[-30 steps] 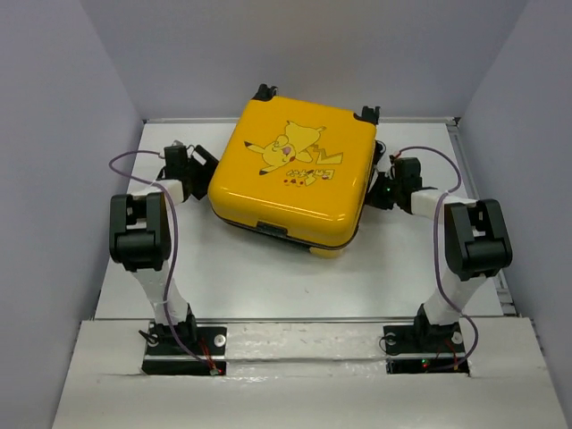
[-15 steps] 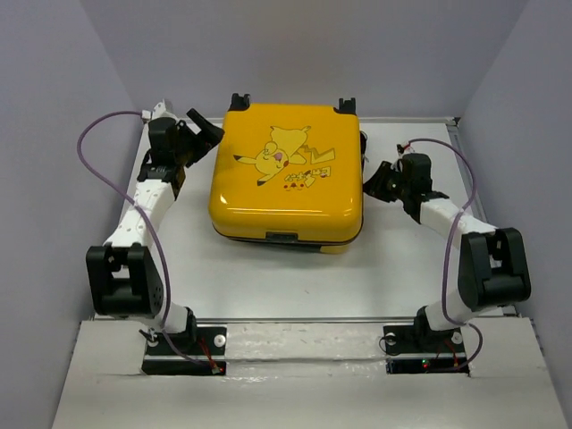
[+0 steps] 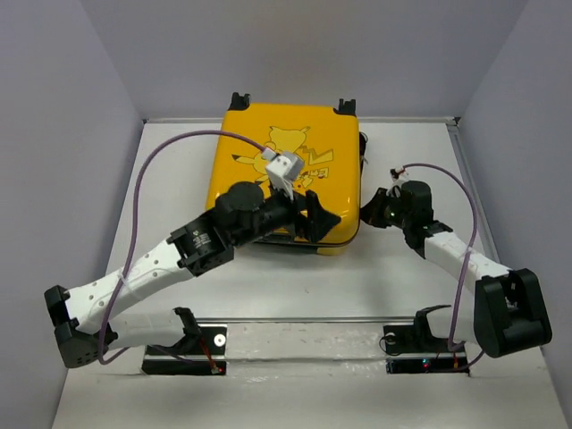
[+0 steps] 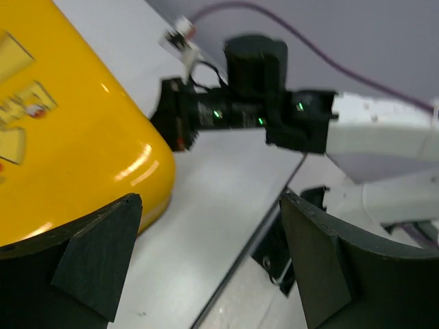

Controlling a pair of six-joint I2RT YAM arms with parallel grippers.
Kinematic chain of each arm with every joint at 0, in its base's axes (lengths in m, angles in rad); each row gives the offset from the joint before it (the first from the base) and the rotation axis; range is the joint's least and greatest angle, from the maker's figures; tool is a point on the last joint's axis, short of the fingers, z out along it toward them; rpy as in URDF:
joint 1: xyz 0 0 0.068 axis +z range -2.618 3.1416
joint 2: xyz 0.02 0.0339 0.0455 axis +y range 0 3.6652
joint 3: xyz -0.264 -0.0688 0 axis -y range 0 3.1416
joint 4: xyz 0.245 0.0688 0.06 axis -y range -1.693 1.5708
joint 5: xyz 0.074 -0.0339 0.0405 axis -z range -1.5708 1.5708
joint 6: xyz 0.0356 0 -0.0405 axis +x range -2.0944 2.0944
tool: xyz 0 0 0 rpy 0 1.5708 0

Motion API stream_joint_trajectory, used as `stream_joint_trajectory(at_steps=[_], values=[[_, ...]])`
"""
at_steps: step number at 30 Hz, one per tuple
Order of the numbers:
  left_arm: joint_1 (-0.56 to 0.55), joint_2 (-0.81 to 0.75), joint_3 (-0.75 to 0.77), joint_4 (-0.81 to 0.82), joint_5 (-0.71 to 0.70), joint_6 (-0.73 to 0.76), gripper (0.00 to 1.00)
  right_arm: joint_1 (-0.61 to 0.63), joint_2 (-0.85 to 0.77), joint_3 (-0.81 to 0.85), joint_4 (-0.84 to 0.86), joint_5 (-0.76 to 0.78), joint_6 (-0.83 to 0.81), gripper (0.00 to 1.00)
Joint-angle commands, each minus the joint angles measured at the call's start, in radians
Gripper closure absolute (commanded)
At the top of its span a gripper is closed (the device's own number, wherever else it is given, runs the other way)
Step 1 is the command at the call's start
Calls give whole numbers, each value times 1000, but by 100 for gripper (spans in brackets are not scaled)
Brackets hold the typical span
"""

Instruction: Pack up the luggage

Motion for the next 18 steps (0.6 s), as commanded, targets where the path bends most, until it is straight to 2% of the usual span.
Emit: stream_joint_trajectory(at_steps=[1,2,4,8,11,13,15,18], values=[[-167,18,-114,-59,-79,-35,8,174,54,73,95,-71,27,88],[-225,19,-140,-48,-93,-81,8,188,74,94,98,-71,32,88],[-264,12,-212,-48,-157,-130,8,199,108,137,106,-63,38,88],[-264,-88,-367,-17,-267,-276,11,199,81,136,71,-8,-5,87],[-262,-120,-456,-17,-298,-340,12,199,21,60,48,26,-25,83],[-261,-157,-510,-22,-343,-386,11,199,-16,-27,54,33,-25,74],[-237,-189,-540,-58,-401,-437,8,199,-80,-94,87,-5,-30,67],[-187,-247,-568,-79,-427,-468,5,199,-160,-201,160,-66,-43,63]])
